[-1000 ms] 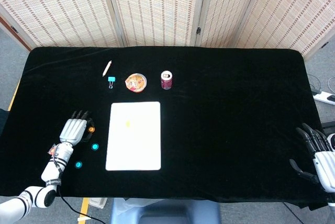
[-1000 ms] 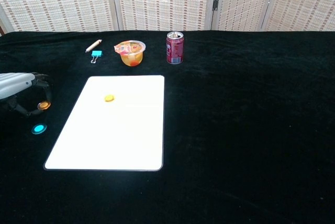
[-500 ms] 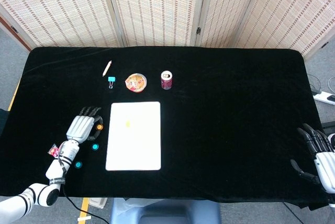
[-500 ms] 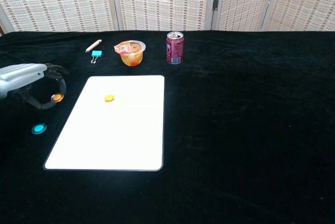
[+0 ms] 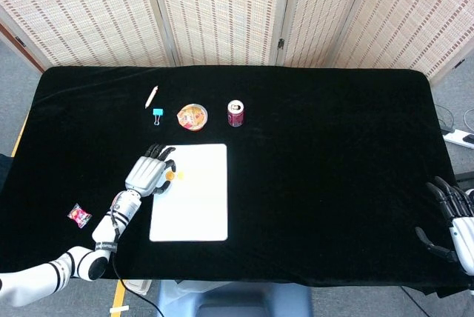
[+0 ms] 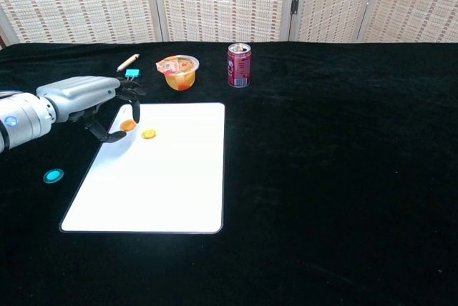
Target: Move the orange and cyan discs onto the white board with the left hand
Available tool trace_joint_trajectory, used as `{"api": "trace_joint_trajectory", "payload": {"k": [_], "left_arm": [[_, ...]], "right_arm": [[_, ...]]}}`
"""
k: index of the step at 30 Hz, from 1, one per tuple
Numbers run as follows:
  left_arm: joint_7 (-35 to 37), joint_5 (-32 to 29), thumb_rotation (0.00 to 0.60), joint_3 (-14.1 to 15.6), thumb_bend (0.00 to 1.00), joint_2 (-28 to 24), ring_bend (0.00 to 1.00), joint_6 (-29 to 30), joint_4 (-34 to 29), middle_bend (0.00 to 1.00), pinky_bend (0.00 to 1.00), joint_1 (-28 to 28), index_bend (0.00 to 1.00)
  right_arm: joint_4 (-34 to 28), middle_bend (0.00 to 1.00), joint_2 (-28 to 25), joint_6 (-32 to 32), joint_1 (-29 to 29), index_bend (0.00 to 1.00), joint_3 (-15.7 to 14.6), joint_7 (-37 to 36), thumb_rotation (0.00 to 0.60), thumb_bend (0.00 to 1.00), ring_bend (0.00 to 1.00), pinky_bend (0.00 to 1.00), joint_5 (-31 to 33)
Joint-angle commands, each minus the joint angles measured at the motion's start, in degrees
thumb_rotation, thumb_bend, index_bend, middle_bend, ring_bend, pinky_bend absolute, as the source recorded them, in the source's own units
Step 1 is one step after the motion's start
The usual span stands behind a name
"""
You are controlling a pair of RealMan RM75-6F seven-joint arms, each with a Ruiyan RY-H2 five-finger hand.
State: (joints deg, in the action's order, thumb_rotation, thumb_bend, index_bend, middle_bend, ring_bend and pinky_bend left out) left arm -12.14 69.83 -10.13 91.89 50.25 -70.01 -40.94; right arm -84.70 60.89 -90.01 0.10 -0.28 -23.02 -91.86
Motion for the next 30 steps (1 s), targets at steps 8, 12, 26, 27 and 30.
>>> {"api": "trace_joint_trajectory", "payload": {"k": [8,12,26,27,30], "left_arm": [[-0.9,-2.6,0.6,0.0,0.45,1.1,0.0,-0.9,2.1,0.14,0.0,-0.6,0.49],[-1.1,-3.2,0.6,0.1,0.45,1.5,0.0,-1.3,2.7,0.14,0.0,-0.8,0.49],[0.7,-2.1,0.6,0.8,0.44,-0.8,0.0,1.6,-0.2,0.14,0.0,0.9,0.28],[1.1,-1.8,0.6,0.9,0.44,-1.3,0.0,2.3,-0.7,0.14,0.0,1.3,0.29],[3.1,-0.7,0.6,1.5,0.44,-3.6,0.0,4.4,-2.0,0.14,0.0,3.1,0.33]], "right_arm": [[0.3,0.0,0.1,0.2,0.1,0.0,0.1,-0.2,0.6,0.39,0.0,0.0,0.0],[0.2,0.0,0.0,0.2,0.1,0.0,0.1,-0.1,0.6,0.39,0.0,0.0,0.1],[-0.3,0.0,-0.1,0.0,-0.1,0.0,0.3,0.2,0.6,0.39,0.0,0.0,0.0],[-0.4,0.0,-0.1,-0.1,-0.1,0.0,0.3,0.3,0.6,0.39,0.0,0.0,0.0],[-0.6,0.0,-0.3,-0.2,-0.1,0.0,0.3,0.4,0.6,0.39,0.0,0.0,-0.2]]}}
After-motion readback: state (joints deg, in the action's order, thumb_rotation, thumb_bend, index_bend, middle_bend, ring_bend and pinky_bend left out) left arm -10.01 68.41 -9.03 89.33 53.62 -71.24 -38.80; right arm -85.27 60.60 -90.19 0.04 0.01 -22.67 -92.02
